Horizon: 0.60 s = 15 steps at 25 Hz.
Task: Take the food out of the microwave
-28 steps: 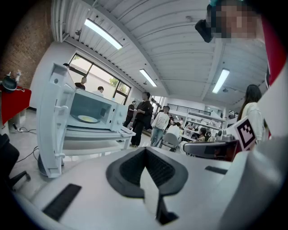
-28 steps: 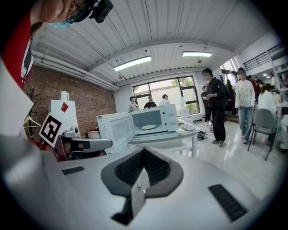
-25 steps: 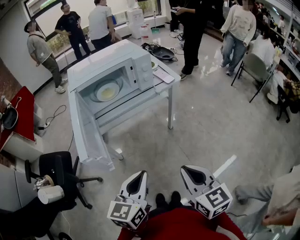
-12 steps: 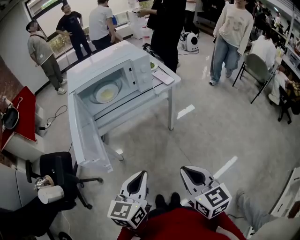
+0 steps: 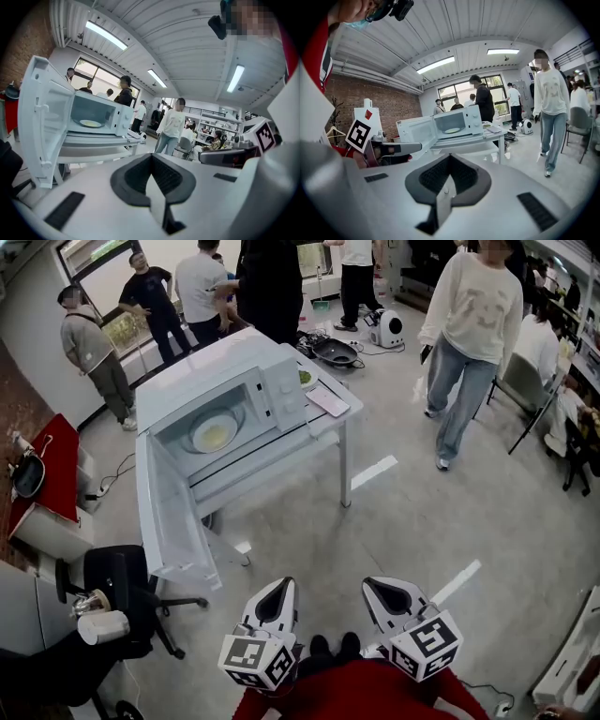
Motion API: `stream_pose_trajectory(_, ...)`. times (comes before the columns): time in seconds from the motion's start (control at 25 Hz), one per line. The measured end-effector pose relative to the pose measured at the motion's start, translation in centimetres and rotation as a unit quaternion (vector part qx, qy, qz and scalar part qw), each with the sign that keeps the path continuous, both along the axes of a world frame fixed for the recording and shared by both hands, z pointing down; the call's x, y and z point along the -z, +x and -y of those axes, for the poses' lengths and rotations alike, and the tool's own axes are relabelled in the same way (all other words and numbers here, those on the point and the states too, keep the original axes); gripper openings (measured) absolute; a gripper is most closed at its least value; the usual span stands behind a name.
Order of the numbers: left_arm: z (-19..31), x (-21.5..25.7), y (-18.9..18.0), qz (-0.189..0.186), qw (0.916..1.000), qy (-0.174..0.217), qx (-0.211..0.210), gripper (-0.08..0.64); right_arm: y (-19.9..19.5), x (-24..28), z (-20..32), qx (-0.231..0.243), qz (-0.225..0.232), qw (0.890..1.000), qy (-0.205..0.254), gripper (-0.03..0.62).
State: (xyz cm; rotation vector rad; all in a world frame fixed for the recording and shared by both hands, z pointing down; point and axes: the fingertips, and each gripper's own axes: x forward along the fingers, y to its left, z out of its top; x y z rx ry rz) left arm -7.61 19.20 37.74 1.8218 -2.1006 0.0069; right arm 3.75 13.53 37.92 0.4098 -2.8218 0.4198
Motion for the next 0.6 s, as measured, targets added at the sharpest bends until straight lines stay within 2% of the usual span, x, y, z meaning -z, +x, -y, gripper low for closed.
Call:
stream_pose_trajectory(0.12,1.1,0.3,-0.1,0.003,1.0000,0.002,0.007,0.008,0.4,-0.2,0.7,0.001,0.001,1.000,-0.003,0.011)
stream_pose_trajectory(0.6,3.9,1.5,-3.3,0.012,0.9969,0.013,0.077,0.008,-0.4,0.0,2.1,0.031,0.008,0.999,-0.002,0.011)
